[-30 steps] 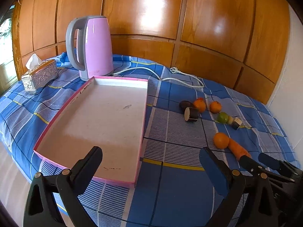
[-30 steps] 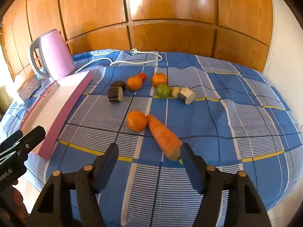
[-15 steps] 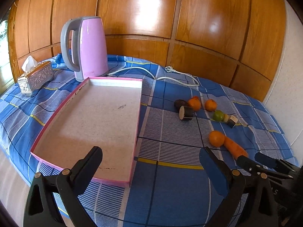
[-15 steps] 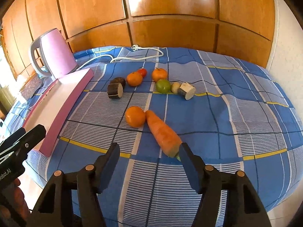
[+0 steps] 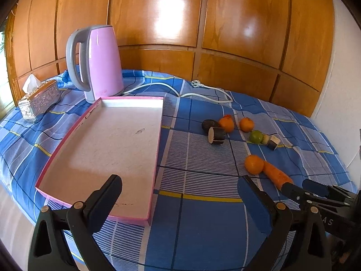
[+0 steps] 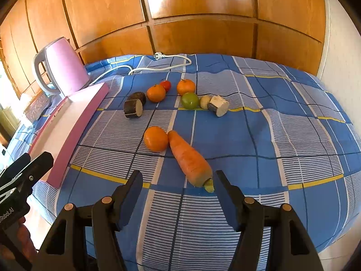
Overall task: Organize fruits
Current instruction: 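Move the right gripper toward the carrot lying on the bedspread, then close the right gripper on the carrot while the left gripper grasps an orange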
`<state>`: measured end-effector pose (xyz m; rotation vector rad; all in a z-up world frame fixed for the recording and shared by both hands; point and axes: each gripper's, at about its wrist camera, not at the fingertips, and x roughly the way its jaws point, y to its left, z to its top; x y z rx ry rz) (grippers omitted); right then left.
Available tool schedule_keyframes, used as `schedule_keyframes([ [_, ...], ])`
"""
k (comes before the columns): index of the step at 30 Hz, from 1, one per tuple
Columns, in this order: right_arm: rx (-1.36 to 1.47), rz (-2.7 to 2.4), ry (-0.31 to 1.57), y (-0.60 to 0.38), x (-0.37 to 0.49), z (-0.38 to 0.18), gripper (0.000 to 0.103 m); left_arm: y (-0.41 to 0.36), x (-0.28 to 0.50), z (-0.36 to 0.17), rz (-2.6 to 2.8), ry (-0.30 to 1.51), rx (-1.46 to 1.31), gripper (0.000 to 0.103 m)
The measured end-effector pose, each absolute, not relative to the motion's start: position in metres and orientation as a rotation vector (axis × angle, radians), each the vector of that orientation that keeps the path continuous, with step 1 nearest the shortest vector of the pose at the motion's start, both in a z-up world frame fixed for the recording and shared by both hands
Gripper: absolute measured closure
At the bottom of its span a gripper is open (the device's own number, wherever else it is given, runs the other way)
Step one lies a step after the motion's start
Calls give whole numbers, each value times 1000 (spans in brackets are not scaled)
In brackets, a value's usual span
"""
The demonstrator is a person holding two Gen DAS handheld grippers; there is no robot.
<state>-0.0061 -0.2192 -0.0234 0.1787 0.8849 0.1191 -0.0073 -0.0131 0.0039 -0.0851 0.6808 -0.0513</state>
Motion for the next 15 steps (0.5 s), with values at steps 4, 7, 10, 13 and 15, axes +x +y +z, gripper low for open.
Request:
schedule_keyframes([
  [4, 182, 121, 884, -222, -6, -23, 37, -17, -7, 4, -60, 680, -76, 1],
  [7, 183, 124, 883, -224, -5, -23, 37, -20, -6, 3, -69, 681, -69, 1],
  [10, 192, 124, 880, -232, -3, -24, 37, -22, -6, 2, -86, 684, -66, 1],
  [13, 204, 117, 880, -241, 0, -26, 37, -26, -5, 1, -114, 687, -63, 1],
  [15, 206, 119, 884, -246, 3, -28, 37, -30, -4, 0, -136, 694, -56, 1],
])
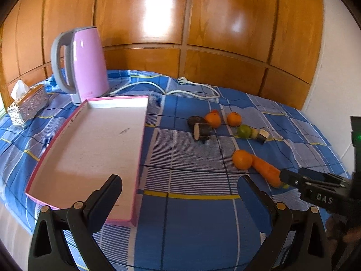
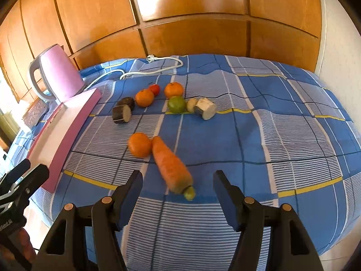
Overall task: Organize fruits
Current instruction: 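Close the right gripper on the carrot while the left gripper grasps an orange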
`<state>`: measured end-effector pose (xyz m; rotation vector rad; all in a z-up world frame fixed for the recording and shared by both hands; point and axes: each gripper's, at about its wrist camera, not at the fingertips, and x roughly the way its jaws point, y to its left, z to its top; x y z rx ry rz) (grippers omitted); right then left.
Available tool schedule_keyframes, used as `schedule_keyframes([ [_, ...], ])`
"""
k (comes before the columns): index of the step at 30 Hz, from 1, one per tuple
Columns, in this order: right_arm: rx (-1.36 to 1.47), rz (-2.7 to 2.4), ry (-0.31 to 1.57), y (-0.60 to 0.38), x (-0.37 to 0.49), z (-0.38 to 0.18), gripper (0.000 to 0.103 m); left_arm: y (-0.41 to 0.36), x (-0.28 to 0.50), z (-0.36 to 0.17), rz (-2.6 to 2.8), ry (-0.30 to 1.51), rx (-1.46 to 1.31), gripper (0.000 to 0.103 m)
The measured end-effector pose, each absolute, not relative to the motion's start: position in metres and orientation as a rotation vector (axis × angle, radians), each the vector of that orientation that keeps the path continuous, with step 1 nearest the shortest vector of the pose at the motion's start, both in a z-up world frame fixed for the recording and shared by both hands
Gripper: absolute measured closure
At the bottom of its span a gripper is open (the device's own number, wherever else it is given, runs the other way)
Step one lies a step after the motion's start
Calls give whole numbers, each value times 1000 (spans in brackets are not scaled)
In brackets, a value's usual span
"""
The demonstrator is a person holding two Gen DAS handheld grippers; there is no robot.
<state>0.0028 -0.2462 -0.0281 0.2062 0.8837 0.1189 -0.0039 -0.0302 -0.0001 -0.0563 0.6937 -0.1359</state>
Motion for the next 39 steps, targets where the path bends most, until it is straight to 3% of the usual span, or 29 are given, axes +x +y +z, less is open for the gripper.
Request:
schedule_keyframes([
  [10, 113, 193, 926, -234, 26, -51, 37, -44, 3, -9, -243, 734, -61, 1],
  [11, 101, 190, 924, -232, 29, -54, 45, -46, 4, -10, -256, 738, -64, 1],
  [12, 91, 183, 923, -231, 31, -57, 59, -47, 5, -11, -270, 745, -65, 1],
  [14, 97, 177, 932, -233, 34, -63, 65, -51, 8, -14, -289, 763, -64, 1],
  [27, 130, 171, 890, -244, 33, -67, 66, -78, 38, -40, -339, 908, -6, 1],
  [31, 133, 119, 872, -251, 35, -67, 66, -87, 54, -43, -347, 942, -19, 10],
  [35, 152, 81, 869, -264, 39, -70, 66, -102, 65, -41, -368, 934, 7, 11],
  [39, 154, 76, 852, -266, 39, -72, 66, -121, 80, -41, -398, 937, 25, 23],
])
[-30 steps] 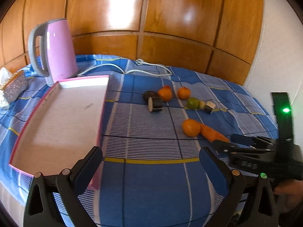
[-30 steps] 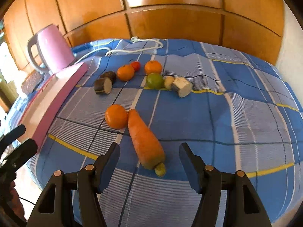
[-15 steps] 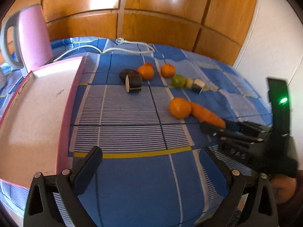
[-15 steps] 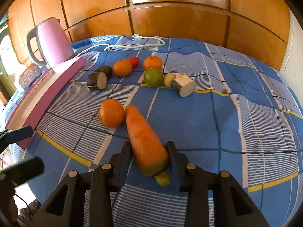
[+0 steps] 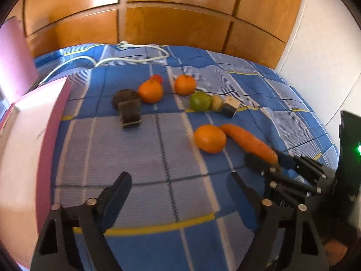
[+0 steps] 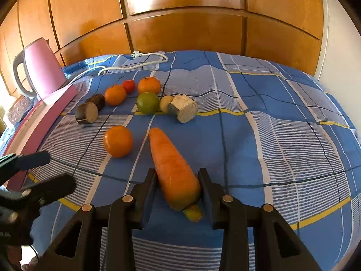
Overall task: Organize fruits
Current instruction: 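Close the right gripper on the carrot while the left gripper grasps an orange, then carry carrot and orange into the pink-rimmed tray and open both grippers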
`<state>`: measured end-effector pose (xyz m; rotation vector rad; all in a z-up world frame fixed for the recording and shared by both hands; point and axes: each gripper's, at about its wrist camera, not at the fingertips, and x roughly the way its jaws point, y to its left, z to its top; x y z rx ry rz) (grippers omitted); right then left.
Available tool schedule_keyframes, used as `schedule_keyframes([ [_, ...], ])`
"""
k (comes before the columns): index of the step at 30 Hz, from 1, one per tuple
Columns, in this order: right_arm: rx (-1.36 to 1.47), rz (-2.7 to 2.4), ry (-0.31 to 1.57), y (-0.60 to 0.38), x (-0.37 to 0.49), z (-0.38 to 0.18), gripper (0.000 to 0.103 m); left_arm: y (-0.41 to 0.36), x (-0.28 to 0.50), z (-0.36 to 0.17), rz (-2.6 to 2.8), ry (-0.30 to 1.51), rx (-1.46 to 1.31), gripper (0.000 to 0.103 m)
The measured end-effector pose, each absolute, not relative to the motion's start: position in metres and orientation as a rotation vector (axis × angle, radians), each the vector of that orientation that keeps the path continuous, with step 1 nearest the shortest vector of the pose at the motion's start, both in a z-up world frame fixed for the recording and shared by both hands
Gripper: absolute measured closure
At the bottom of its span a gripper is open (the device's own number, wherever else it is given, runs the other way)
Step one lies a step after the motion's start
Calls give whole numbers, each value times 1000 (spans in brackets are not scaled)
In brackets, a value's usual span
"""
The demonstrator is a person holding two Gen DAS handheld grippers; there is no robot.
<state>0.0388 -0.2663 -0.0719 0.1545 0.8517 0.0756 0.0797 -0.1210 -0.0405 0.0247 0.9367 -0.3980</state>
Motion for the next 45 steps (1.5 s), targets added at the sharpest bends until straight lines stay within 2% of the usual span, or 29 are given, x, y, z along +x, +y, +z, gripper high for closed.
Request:
schedule_keyframes([
  [4, 165, 77, 824, -269, 35, -75, 66, -131, 94, -41, -424, 962, -10, 28],
  [16, 179, 79, 781, -271, 31, -77, 65, -159, 132, -46, -462, 1004, -121, 31],
  [17, 179, 82, 778, -270, 31, -78, 64, -161, 134, -49, -466, 1010, -126, 35],
  [18, 177, 82, 776, -270, 31, -78, 64, -163, 136, -54, -472, 1024, -133, 48],
  [19, 177, 82, 775, -270, 31, -78, 64, -164, 137, -58, -474, 1029, -137, 56],
  [21, 178, 83, 773, -270, 31, -78, 64, -163, 136, -58, -471, 1001, -131, 64],
  [36, 152, 79, 839, -264, 39, -72, 64, -112, 61, -57, -443, 910, -6, 65],
  [45, 61, 204, 873, -213, 34, -67, 66, -93, 46, -59, -407, 893, -44, 66],
])
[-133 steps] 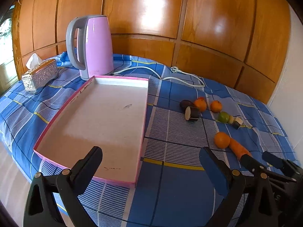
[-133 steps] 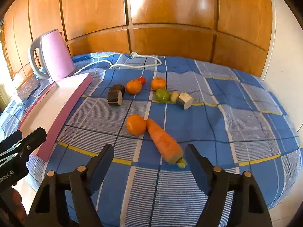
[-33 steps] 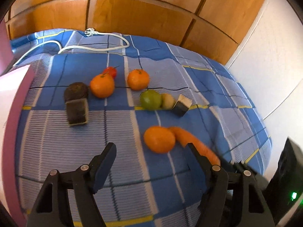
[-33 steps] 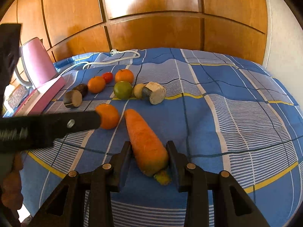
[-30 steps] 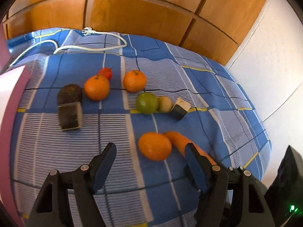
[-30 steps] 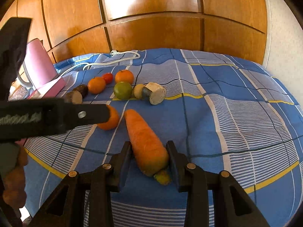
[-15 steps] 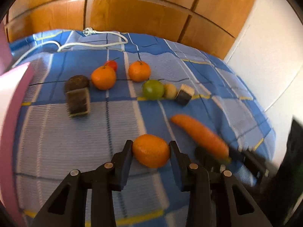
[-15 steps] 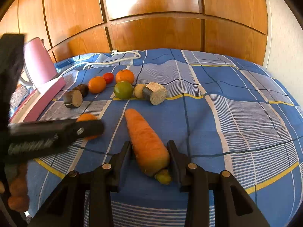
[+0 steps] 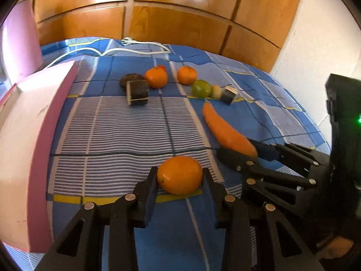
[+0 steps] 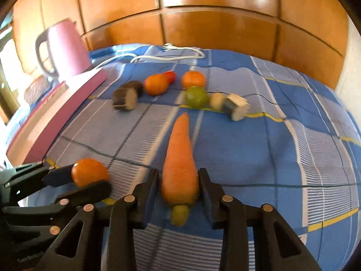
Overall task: Organize fruits
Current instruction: 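Carry carrot and orange into the pink-rimmed tray and open both grippers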
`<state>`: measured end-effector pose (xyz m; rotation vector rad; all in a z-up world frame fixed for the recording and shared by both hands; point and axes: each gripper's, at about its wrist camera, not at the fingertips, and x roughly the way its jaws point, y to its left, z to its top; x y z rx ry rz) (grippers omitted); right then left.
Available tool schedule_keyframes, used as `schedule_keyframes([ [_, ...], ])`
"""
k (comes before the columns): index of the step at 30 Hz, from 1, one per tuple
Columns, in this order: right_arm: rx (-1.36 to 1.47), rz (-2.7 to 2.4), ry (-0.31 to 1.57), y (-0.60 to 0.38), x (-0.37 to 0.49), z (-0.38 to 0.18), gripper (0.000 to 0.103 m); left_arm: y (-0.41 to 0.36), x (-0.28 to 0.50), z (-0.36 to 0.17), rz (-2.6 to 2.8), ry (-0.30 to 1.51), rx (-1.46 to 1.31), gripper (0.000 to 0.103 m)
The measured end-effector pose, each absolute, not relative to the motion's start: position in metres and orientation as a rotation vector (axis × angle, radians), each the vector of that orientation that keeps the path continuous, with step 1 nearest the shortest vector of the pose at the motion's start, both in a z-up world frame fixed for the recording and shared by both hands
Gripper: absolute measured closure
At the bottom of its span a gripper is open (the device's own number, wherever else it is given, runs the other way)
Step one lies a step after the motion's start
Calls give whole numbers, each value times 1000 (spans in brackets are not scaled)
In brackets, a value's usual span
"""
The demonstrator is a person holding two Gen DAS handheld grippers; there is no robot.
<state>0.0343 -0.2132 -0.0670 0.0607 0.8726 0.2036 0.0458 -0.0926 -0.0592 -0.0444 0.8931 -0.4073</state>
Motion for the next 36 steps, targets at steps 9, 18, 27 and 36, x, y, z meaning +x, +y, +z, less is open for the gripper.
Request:
schedule_keyframes([
  [9, 75, 201, 901, -212, 50, -67, 64, -91, 51, -60, -390, 889, -55, 65],
  [18, 76, 191, 913, -210, 39, -63, 73, -77, 37, -57, -358, 868, -67, 66],
  [27, 251, 243, 957, -215, 25, -59, 74, -70, 23, -49, -321, 850, -53, 66],
  [36, 439, 319, 970, -221, 21, -51, 74, -59, 15, -32, -289, 794, -57, 66],
])
